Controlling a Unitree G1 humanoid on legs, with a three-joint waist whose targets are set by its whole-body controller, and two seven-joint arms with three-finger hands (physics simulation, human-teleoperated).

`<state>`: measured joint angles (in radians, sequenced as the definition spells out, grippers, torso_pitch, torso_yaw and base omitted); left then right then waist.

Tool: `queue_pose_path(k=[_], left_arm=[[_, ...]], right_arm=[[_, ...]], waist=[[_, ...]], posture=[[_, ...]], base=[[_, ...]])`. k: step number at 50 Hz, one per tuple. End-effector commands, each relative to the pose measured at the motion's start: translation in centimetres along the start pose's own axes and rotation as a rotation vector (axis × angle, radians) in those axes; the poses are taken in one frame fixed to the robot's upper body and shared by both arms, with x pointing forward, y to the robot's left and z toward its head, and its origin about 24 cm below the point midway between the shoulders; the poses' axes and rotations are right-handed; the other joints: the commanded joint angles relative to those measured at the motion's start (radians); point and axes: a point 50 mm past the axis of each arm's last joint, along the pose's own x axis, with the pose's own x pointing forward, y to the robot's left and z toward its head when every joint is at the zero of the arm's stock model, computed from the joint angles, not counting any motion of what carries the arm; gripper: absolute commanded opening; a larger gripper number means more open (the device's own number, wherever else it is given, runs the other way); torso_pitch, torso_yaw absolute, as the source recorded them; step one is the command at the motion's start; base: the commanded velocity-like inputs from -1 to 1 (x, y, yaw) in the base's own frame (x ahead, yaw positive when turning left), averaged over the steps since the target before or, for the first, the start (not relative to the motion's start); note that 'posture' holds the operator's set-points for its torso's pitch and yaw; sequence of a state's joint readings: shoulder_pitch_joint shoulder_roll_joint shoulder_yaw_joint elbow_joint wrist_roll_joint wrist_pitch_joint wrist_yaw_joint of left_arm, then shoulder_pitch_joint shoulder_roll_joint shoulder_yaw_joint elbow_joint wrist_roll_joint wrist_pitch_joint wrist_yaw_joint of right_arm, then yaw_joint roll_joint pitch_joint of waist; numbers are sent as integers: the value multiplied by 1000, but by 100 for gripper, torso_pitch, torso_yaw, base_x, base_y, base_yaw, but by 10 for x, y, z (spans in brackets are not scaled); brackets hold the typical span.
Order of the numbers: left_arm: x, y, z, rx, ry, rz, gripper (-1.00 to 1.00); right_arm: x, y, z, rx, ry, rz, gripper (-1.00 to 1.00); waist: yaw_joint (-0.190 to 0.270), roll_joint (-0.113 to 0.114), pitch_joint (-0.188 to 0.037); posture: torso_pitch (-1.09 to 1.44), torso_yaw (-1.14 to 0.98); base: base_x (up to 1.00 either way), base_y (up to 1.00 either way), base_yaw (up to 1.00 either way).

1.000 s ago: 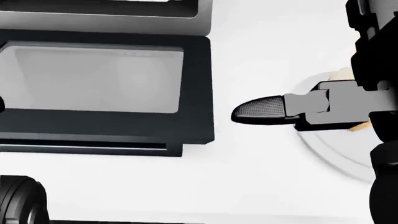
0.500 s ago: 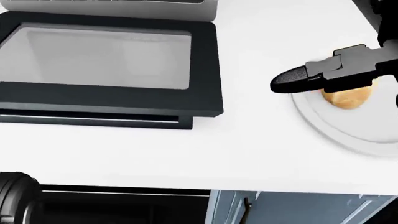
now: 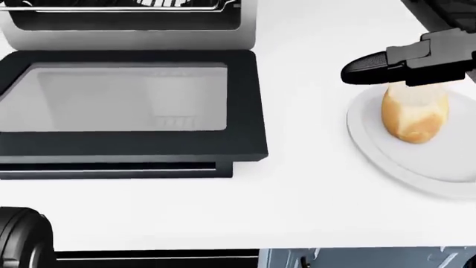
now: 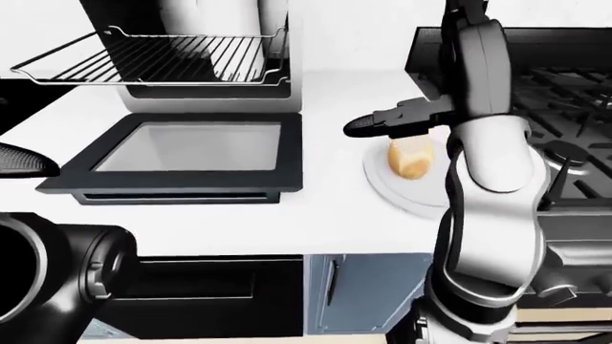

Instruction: Place the bread on the top rack of the toaster oven.

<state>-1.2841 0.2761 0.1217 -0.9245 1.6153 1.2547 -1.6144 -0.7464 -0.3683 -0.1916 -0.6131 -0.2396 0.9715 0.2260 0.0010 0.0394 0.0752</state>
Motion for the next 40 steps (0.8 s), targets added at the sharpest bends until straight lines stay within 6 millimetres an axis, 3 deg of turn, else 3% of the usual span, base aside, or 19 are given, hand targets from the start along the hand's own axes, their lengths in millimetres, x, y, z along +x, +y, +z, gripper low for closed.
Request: queue_pose_path(k=[1,2,4,9,11,12,13,14,15,19,22,24,25,27,40], left_arm=[[2,2,2,3,2,3,100],[2,2,2,3,2,3,100],[2,2,2,5,2,4,100],[2,2,1,6,3,1,100],[2,2,1,6,2,3,100],[1,2,1,18,5,3,100],[2,2,2,11,3,4,100],[2,2,2,14,3,4,100],[2,3,2,13,2,4,100],[4,3,5,14,-3,3,100],[5,4,6,16,-6,4,100],[5,4,6,18,-5,3,100],[5,5,7,17,-7,5,100],[5,5,7,19,-8,5,100],[3,5,5,17,-5,8,100]], right_arm=[[0,-2,11,-6,-59,-11,100],[0,-1,12,-4,-60,-10,100],[0,-1,12,-6,-61,-9,100],[-1,-1,11,-3,-61,-10,100],[-1,-1,12,-3,-62,-13,100],[-1,-1,13,-1,-70,-13,100],[-1,-1,14,3,-74,-11,100],[-1,-2,14,1,-74,-12,100],[-1,-2,14,3,-75,-11,100],[-1,-2,16,5,-81,-10,100],[0,-2,17,3,-84,-9,100],[0,-3,19,2,-87,-9,100],[0,-3,19,2,-87,-9,100],[0,-3,19,1,-87,-9,100],[-6,-8,15,-23,-62,-16,100]], waist=[[0,5,-12],[6,-4,-20],[1,3,-7],[7,-35,-4],[15,-62,-7],[18,-85,-8],[23,-124,0],[32,-119,-19],[28,-107,-7],[27,-116,8],[19,-91,16],[17,-58,18],[0,-94,10],[10,-91,-4],[17,-97,-5]], posture=[[0,0],[0,0],[0,0],[0,0],[0,0],[0,0],[0,0],[0,0],[0,0],[0,0],[0,0],[0,0],[0,0],[0,0],[0,0]], base=[[41,0,0],[41,0,0],[41,0,0],[40,0,0],[41,0,0],[31,0,0],[0,0,0],[0,0,0],[0,0,0],[0,0,0],[0,0,0],[0,0,0],[0,0,0],[0,0,0],[0,0,0]])
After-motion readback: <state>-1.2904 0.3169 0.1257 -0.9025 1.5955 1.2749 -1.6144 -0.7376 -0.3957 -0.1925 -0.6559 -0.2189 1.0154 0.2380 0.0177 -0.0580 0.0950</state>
